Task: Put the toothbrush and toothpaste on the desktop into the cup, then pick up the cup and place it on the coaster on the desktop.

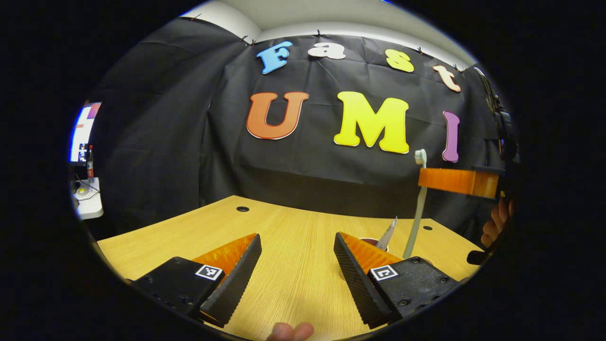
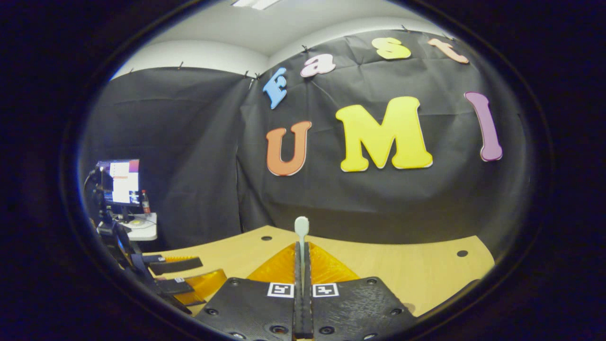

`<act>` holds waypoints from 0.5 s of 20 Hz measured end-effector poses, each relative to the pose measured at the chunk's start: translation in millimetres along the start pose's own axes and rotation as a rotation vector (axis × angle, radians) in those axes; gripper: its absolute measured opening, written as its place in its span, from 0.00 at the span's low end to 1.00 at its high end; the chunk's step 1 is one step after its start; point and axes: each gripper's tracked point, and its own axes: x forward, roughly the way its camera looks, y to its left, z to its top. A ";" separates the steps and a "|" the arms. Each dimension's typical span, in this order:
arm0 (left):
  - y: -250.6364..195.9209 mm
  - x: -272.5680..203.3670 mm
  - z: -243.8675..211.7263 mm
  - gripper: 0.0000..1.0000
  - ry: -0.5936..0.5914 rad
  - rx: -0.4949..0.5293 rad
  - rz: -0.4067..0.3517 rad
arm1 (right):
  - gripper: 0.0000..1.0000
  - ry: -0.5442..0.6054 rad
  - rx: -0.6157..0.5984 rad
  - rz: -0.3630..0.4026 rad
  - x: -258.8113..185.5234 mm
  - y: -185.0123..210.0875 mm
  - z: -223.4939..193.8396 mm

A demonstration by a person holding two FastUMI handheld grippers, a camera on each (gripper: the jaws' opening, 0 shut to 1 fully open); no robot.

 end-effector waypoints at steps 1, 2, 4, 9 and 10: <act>2.7 -0.7 -4.2 0.98 0.010 -0.005 0.006 | 0.00 -0.027 -0.002 0.005 9.6 6.9 3.9; 4.2 -1.7 -6.7 0.98 0.020 -0.005 0.012 | 0.00 -0.050 -0.020 -0.003 18.9 8.4 6.1; 9.4 -4.2 -6.6 0.98 0.020 0.000 0.022 | 0.00 -0.072 -0.060 -0.015 34.1 7.7 2.8; 13.6 -4.5 2.7 0.97 -0.010 0.019 0.034 | 0.00 -0.008 -0.036 -0.034 60.0 -6.0 -21.7; 12.2 -5.0 3.5 0.98 -0.014 0.020 0.032 | 0.00 0.002 -0.027 -0.037 63.0 -9.1 -25.4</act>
